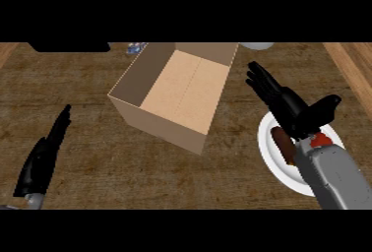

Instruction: Pick the sweet potato from the plate and place it in the cardboard box

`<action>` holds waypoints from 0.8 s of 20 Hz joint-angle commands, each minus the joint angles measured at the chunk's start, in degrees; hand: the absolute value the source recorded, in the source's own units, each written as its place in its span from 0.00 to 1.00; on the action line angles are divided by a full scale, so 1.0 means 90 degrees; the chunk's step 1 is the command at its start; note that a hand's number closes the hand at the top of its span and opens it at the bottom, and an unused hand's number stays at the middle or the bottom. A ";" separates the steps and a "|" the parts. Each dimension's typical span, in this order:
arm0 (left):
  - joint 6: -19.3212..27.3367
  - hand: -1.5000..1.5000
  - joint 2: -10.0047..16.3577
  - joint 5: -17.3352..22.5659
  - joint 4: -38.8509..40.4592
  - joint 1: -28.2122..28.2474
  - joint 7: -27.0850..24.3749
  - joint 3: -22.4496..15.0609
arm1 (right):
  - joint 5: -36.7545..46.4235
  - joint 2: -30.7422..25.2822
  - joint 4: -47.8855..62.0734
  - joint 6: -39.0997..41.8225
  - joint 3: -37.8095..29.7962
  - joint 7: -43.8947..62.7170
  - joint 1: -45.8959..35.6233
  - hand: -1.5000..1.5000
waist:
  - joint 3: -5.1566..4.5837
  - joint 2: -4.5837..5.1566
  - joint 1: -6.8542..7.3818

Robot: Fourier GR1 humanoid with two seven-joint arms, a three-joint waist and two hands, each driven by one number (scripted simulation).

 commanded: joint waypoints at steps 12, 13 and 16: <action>-0.0061 0.50 0.0197 0.0152 0.1064 -0.0078 -0.0223 0.0890 | 0.2814 -0.3384 0.0295 0.1925 0.0603 -0.2991 0.0925 0.00 | 0.0238 0.0270 0.0212; 0.0067 0.50 0.0063 -0.0005 0.1234 -0.0144 -0.0268 0.0775 | 0.2344 -0.3499 0.0708 0.2230 0.0272 -0.3517 0.0812 0.00 | 0.0243 0.0309 0.0206; -0.0192 0.50 0.0168 0.0087 0.1309 -0.0218 -0.0351 0.0913 | 0.2475 -0.3761 0.1273 0.2605 0.0169 -0.5088 0.0995 0.00 | 0.0237 0.0274 0.0265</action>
